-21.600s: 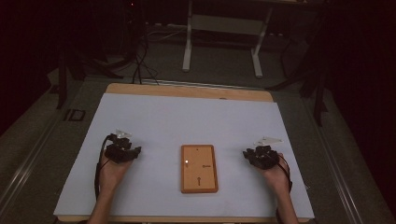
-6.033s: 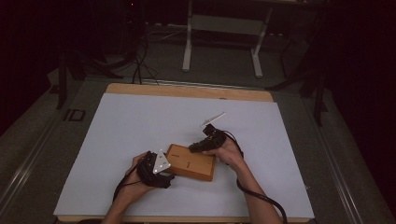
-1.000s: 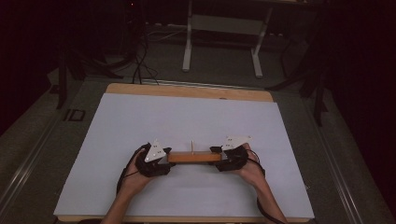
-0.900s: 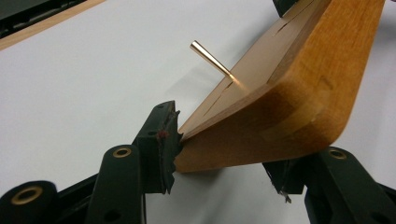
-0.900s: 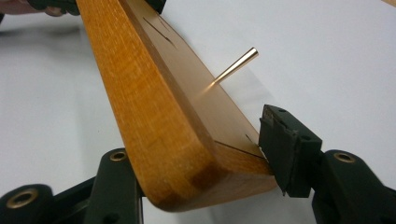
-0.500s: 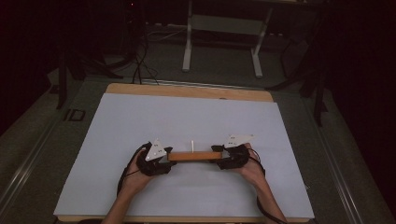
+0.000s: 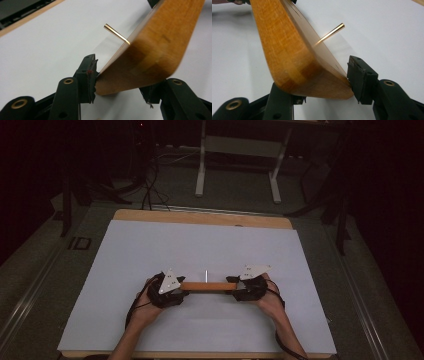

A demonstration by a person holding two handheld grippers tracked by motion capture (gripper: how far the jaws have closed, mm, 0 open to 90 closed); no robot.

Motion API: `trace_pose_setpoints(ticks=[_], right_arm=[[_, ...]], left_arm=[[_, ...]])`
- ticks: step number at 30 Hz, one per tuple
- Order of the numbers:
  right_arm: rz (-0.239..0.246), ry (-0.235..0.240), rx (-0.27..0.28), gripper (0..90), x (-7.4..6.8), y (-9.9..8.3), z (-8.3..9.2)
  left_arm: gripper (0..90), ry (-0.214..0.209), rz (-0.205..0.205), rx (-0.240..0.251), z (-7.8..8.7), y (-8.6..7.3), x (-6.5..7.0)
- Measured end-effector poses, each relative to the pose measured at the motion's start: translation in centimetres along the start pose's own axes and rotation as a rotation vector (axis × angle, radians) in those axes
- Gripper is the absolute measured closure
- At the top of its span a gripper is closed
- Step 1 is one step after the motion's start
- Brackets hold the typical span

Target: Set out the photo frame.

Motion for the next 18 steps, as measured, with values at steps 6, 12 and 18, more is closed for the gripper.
trace_pose_setpoints(ticks=[6, 12, 18], right_arm=[[0.012, -0.009, 0.008, 52.9, 0.03, 0.01, 0.03], [0.033, -0.031, 0.002, 54.9, -0.08, 0.07, 0.09], [0.037, -0.044, 0.010, 56.8, -0.19, 0.09, 0.37]], left_arm=[[55.2, 0.027, -0.045, 0.001, -0.05, 0.05, 0.10], [56.7, 0.058, -0.078, 0.004, -0.13, 0.04, 0.21], [58.5, 0.051, -0.072, 0.012, -0.08, 0.06, 0.12]])
Point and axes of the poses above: each handheld gripper's, and its own axes: z roughly backward along the jaws, y roughly out of its top, x roughly to its right, the point moved 3 cm from there along -z, roughly forward along the jaws, and after that the axes turned 13 degrees about y, right-handed, at the moved point
